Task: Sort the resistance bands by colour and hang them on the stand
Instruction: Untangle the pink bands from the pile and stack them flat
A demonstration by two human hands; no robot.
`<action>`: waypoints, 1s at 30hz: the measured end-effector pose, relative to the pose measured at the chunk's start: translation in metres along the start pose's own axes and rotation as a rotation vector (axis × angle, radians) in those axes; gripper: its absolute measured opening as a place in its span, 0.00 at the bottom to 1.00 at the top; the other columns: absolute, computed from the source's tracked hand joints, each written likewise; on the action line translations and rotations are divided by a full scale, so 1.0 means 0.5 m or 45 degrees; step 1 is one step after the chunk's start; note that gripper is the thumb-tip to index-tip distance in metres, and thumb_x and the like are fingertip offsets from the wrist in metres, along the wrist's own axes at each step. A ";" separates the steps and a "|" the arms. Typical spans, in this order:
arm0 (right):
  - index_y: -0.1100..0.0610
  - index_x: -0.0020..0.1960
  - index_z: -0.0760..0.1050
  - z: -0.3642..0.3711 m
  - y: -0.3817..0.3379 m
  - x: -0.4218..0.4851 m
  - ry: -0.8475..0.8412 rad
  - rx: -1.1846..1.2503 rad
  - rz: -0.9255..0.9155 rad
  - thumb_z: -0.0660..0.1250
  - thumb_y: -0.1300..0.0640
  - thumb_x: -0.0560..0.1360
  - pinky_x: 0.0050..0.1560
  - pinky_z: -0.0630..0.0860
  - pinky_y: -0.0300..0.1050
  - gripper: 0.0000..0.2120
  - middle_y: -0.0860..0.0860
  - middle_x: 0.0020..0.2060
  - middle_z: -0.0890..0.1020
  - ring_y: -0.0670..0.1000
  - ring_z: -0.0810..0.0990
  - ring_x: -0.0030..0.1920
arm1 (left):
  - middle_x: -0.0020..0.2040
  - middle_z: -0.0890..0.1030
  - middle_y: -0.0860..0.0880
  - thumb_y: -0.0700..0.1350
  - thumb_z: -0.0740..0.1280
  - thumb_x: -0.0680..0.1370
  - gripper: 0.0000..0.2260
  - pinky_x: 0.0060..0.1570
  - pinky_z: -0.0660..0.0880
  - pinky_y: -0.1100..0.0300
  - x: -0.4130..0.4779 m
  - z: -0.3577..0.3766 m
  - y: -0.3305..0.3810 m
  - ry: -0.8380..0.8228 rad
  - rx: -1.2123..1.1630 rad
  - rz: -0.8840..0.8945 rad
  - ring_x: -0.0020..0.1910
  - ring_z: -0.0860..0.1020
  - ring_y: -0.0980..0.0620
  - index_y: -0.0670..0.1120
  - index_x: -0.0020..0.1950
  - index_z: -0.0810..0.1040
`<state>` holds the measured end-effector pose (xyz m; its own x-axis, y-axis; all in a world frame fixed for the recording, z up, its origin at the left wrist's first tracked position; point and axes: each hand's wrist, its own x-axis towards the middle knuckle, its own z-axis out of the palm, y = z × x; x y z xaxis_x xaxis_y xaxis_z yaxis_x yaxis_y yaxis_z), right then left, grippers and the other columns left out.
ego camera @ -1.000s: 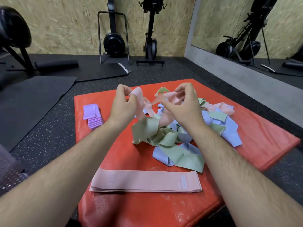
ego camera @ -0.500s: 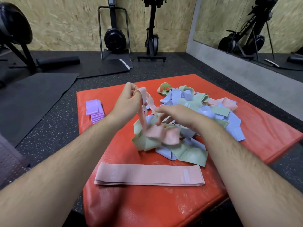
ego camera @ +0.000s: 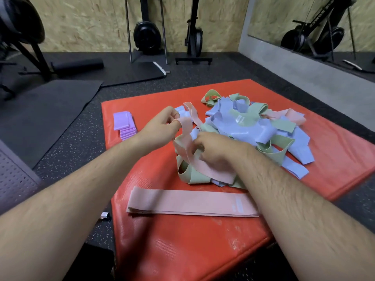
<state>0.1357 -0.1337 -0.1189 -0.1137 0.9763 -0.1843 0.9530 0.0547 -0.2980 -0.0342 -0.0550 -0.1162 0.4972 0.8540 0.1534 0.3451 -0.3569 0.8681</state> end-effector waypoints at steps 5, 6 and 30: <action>0.58 0.44 0.79 -0.033 0.032 0.019 0.439 0.367 0.030 0.64 0.59 0.77 0.40 0.76 0.44 0.07 0.48 0.40 0.80 0.48 0.77 0.37 | 0.35 0.76 0.49 0.47 0.66 0.79 0.06 0.37 0.70 0.55 0.001 -0.005 -0.006 -0.107 0.055 0.021 0.34 0.72 0.53 0.47 0.47 0.72; 0.57 0.46 0.79 -0.044 0.029 0.016 0.560 0.440 0.028 0.63 0.59 0.78 0.42 0.75 0.41 0.07 0.47 0.41 0.80 0.47 0.77 0.39 | 0.34 0.74 0.51 0.48 0.66 0.79 0.07 0.35 0.68 0.57 0.001 -0.005 -0.006 -0.110 0.076 0.032 0.33 0.70 0.54 0.47 0.47 0.72; 0.50 0.33 0.68 -0.067 0.048 -0.033 0.657 0.457 0.471 0.56 0.63 0.77 0.25 0.60 0.31 0.16 0.44 0.30 0.69 0.48 0.68 0.32 | 0.32 0.67 0.52 0.46 0.67 0.77 0.03 0.34 0.64 0.58 -0.022 -0.011 0.050 0.068 0.103 0.104 0.32 0.66 0.55 0.52 0.48 0.80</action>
<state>0.1696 -0.1417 -0.0917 0.4290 0.8970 0.1065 0.7427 -0.2832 -0.6068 -0.0353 -0.0711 -0.0937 0.4840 0.8390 0.2485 0.3695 -0.4534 0.8111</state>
